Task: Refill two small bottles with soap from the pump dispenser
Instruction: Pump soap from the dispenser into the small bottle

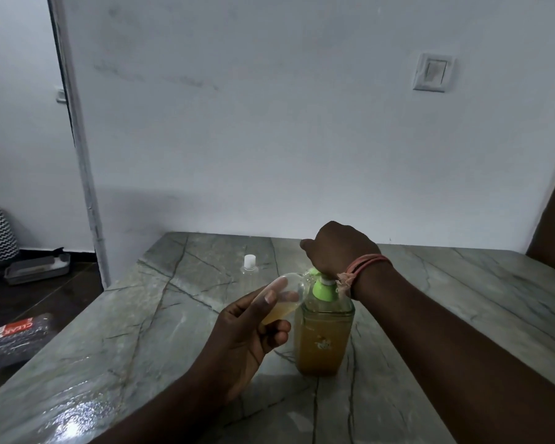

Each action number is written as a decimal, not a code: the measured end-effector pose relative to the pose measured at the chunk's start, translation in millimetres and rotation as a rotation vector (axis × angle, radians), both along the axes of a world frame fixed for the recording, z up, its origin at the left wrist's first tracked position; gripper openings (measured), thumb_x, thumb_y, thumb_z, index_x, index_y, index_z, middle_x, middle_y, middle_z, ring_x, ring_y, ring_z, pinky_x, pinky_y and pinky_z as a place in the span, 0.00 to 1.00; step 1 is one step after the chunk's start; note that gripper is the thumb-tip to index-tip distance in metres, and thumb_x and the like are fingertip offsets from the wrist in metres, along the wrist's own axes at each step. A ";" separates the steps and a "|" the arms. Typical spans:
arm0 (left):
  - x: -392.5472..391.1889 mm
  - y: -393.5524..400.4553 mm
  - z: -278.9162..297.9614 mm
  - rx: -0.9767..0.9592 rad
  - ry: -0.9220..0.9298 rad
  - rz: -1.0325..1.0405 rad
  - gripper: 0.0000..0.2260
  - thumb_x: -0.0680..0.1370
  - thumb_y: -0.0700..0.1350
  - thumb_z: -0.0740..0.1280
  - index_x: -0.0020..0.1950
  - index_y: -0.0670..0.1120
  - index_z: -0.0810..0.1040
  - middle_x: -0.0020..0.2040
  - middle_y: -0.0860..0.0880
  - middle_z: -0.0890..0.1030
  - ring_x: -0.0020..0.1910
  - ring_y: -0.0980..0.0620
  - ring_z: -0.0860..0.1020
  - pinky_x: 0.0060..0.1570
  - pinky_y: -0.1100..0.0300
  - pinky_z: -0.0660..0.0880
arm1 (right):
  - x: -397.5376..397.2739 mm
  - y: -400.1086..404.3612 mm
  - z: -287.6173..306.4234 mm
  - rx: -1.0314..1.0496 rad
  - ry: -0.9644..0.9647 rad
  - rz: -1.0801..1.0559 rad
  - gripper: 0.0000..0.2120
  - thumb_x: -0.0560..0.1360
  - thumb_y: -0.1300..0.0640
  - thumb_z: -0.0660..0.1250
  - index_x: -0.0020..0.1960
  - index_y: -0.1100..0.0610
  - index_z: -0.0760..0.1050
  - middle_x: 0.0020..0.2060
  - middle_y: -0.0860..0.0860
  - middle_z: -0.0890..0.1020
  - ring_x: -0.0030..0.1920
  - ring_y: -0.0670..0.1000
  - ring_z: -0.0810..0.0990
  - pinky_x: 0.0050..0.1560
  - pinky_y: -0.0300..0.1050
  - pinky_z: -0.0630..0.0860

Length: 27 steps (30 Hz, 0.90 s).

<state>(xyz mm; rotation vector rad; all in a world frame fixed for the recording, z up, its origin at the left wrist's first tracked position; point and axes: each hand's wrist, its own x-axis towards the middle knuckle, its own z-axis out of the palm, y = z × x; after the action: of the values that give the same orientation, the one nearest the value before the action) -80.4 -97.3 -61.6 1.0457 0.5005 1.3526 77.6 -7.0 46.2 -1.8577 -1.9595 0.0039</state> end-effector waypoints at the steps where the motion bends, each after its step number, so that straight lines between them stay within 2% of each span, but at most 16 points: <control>1: -0.1 0.1 0.0 -0.003 -0.001 0.003 0.33 0.61 0.57 0.82 0.62 0.46 0.83 0.58 0.41 0.83 0.35 0.52 0.78 0.36 0.62 0.78 | -0.5 0.6 0.3 0.000 -0.006 0.001 0.17 0.76 0.45 0.62 0.33 0.54 0.69 0.31 0.49 0.73 0.39 0.56 0.76 0.41 0.44 0.70; 7: 0.6 1.3 -2.0 -0.005 -0.029 -0.005 0.32 0.62 0.55 0.82 0.63 0.46 0.82 0.60 0.39 0.82 0.37 0.51 0.78 0.37 0.61 0.78 | 0.0 2.1 15.0 0.028 -0.109 0.048 0.16 0.73 0.43 0.63 0.34 0.53 0.69 0.33 0.49 0.75 0.41 0.55 0.78 0.43 0.45 0.74; 11: 0.1 4.4 -4.7 -0.005 -0.021 0.005 0.30 0.64 0.54 0.80 0.63 0.45 0.82 0.61 0.39 0.82 0.36 0.51 0.77 0.36 0.62 0.77 | -4.8 4.1 1.1 0.029 -0.036 0.012 0.16 0.75 0.44 0.62 0.34 0.53 0.69 0.31 0.48 0.73 0.39 0.55 0.76 0.41 0.44 0.71; 16: 0.8 3.1 -3.8 -0.003 -0.009 0.018 0.33 0.62 0.56 0.82 0.63 0.45 0.82 0.60 0.39 0.82 0.36 0.51 0.77 0.36 0.61 0.77 | -1.8 -0.9 6.4 0.065 -0.113 -0.020 0.16 0.75 0.46 0.63 0.33 0.53 0.68 0.31 0.48 0.73 0.38 0.54 0.75 0.40 0.44 0.70; 19: 1.3 1.5 -3.0 0.003 -0.016 0.021 0.33 0.61 0.56 0.82 0.63 0.45 0.82 0.59 0.41 0.83 0.35 0.51 0.78 0.36 0.61 0.78 | -5.6 -4.8 13.3 0.126 -0.208 0.021 0.15 0.75 0.45 0.63 0.35 0.52 0.67 0.40 0.51 0.79 0.40 0.55 0.74 0.41 0.44 0.68; 21: 0.9 1.8 -3.1 0.002 -0.013 0.023 0.34 0.61 0.56 0.82 0.63 0.45 0.82 0.59 0.40 0.83 0.35 0.51 0.78 0.36 0.61 0.78 | -7.2 -6.3 10.9 0.158 -0.179 0.028 0.15 0.76 0.44 0.62 0.36 0.52 0.66 0.43 0.52 0.80 0.41 0.56 0.75 0.41 0.45 0.68; 24: 1.4 2.2 -3.1 -0.006 -0.008 0.033 0.33 0.61 0.56 0.82 0.63 0.44 0.82 0.58 0.40 0.83 0.35 0.51 0.78 0.36 0.61 0.78 | -5.7 -7.1 2.8 0.148 -0.064 -0.004 0.18 0.77 0.44 0.60 0.33 0.52 0.64 0.40 0.52 0.79 0.40 0.55 0.73 0.41 0.45 0.68; 27: 2.2 1.6 -2.2 -0.014 -0.007 0.039 0.34 0.60 0.56 0.83 0.63 0.44 0.82 0.58 0.39 0.83 0.35 0.51 0.78 0.36 0.61 0.78 | -2.2 -7.8 0.6 0.110 -0.065 -0.015 0.19 0.77 0.42 0.60 0.32 0.52 0.65 0.35 0.50 0.73 0.39 0.55 0.74 0.41 0.45 0.69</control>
<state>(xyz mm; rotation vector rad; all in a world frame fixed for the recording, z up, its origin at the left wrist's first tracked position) -78.2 -95.7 -63.8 1.0245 0.5269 1.3851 75.4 -14.9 46.8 -1.8224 -1.9482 -0.1676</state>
